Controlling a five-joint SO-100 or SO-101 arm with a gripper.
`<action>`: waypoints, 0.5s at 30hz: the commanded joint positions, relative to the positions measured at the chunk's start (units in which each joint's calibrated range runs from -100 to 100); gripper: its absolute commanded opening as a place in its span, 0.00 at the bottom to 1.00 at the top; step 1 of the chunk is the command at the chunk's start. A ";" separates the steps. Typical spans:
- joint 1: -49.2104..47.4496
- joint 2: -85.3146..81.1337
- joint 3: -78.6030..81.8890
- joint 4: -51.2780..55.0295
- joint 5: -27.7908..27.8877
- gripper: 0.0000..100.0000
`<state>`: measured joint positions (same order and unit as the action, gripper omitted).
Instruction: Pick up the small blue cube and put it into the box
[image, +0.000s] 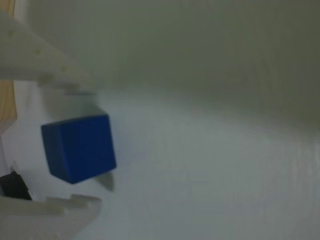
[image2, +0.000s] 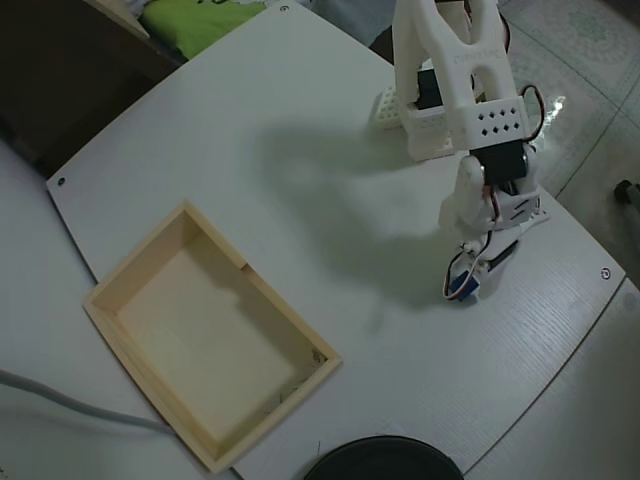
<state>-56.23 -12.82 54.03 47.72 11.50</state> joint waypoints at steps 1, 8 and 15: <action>0.46 0.14 -2.81 -0.48 0.23 0.20; 0.53 0.14 -3.98 -0.39 0.23 0.20; 0.61 0.14 -3.53 -0.48 0.23 0.14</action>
<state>-56.08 -12.82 52.31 47.72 11.77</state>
